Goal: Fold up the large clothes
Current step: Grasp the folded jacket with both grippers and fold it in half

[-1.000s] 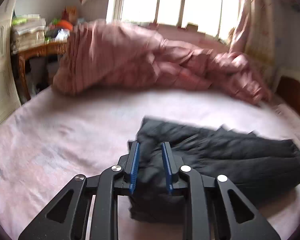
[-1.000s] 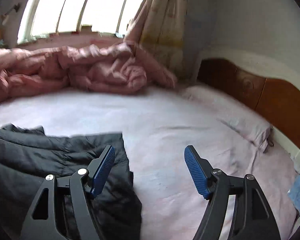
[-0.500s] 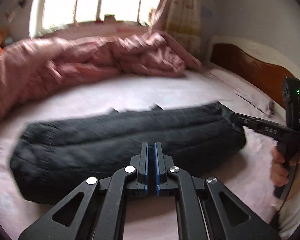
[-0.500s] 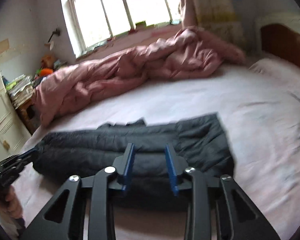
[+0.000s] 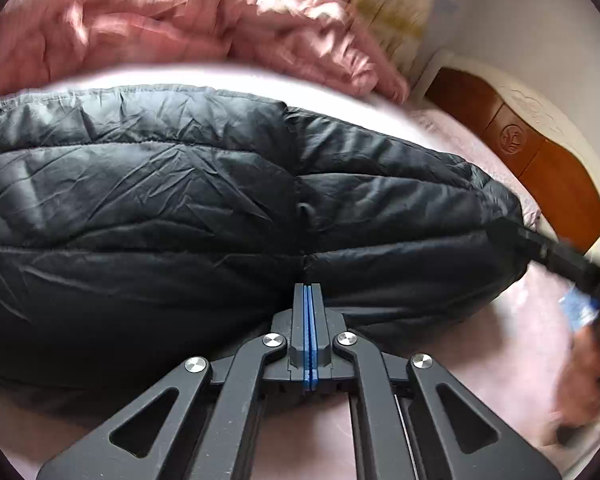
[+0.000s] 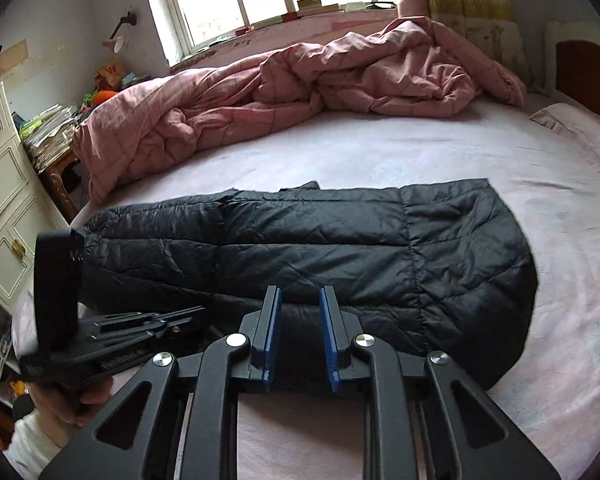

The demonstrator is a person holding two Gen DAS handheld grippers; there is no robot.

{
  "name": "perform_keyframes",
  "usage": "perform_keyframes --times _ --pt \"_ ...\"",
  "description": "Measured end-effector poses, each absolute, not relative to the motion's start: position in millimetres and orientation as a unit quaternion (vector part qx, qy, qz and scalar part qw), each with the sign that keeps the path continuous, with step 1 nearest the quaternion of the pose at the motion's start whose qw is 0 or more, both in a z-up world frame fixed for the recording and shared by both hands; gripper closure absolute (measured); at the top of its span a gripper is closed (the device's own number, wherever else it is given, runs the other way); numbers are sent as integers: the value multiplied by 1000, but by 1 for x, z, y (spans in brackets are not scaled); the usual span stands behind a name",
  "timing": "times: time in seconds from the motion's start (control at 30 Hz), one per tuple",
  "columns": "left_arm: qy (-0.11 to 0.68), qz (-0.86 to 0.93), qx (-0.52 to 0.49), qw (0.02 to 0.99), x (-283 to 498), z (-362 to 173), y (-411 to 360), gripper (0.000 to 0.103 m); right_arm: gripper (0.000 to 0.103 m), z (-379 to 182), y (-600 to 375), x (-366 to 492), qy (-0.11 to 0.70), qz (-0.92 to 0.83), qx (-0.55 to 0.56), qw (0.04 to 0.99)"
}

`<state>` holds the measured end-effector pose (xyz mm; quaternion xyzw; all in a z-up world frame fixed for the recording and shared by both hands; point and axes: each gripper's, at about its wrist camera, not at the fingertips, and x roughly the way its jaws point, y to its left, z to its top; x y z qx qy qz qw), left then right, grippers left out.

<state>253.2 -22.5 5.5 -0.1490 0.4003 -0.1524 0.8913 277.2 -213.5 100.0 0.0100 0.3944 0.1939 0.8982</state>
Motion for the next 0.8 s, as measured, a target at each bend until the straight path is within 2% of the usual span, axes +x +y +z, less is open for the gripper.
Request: perform_keyframes --times 0.1,0.27,0.37,0.5,0.63,0.8 --pt "412 -174 -211 869 254 2 -8 100 81 97 -198 282 404 208 10 891" --pt "413 -218 -255 847 245 9 3 101 81 86 -166 296 442 234 35 865" --pt "415 -192 -235 858 243 14 -1 101 93 83 -147 302 459 233 31 857" --pt "427 -184 -284 839 248 1 9 100 95 80 -127 310 476 236 21 847" --pt "445 -187 -261 836 252 -7 -3 100 95 63 -108 322 504 228 14 833" --pt "473 -201 -300 804 263 -23 3 99 99 29 -103 342 549 205 23 810"
